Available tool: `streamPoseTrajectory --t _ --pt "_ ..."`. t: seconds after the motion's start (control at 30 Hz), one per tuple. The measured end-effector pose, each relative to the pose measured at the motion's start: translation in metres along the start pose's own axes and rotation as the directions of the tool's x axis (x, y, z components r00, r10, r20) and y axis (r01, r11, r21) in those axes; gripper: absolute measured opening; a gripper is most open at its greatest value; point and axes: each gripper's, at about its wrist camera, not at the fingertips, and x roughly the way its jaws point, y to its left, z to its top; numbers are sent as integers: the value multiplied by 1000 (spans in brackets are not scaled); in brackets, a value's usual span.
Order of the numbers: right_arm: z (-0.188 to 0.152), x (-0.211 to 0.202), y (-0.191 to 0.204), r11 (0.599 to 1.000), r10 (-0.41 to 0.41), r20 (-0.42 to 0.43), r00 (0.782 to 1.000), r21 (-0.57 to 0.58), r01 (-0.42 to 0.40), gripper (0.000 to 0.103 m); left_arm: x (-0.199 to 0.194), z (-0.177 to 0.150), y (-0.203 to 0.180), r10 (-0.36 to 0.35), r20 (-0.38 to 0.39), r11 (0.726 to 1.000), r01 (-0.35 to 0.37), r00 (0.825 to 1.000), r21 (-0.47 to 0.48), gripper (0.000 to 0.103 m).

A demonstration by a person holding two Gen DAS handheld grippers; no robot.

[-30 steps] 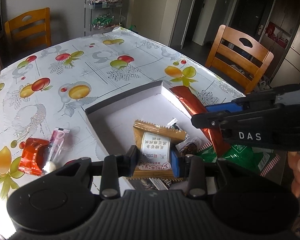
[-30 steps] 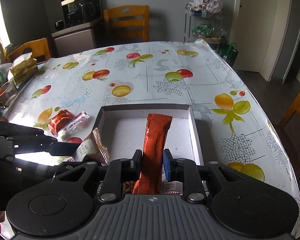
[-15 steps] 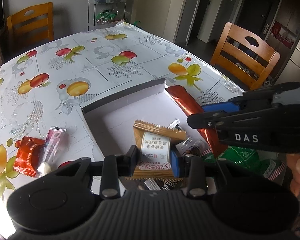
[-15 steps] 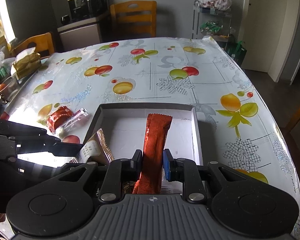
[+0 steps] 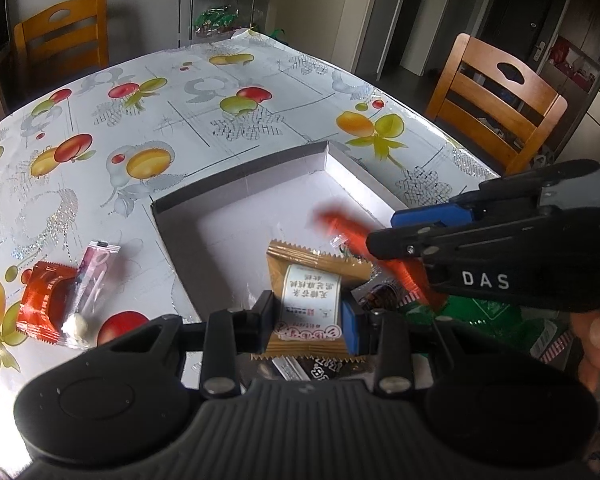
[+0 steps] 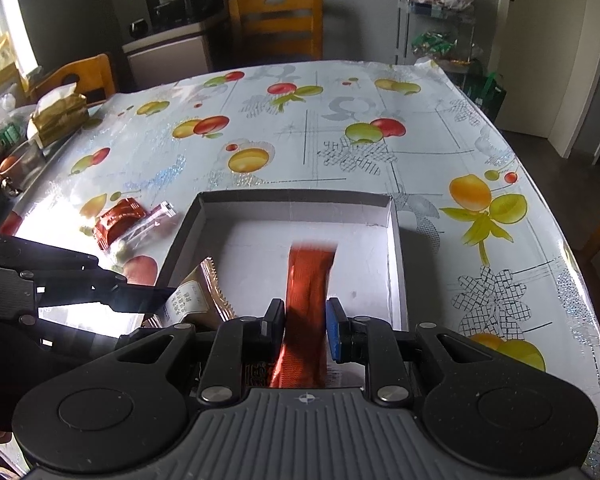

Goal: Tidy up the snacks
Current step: 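Open the right gripper to drop the orange stick into the box while left releases the biscuit packet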

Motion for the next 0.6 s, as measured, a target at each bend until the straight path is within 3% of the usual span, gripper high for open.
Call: streamPoseTrajectory --t 0.6 --pt "0 -1 -9 1000 -4 10 1000 16 4 24 9 2 -6 -7 -14 1000 6 1000 -7 32"
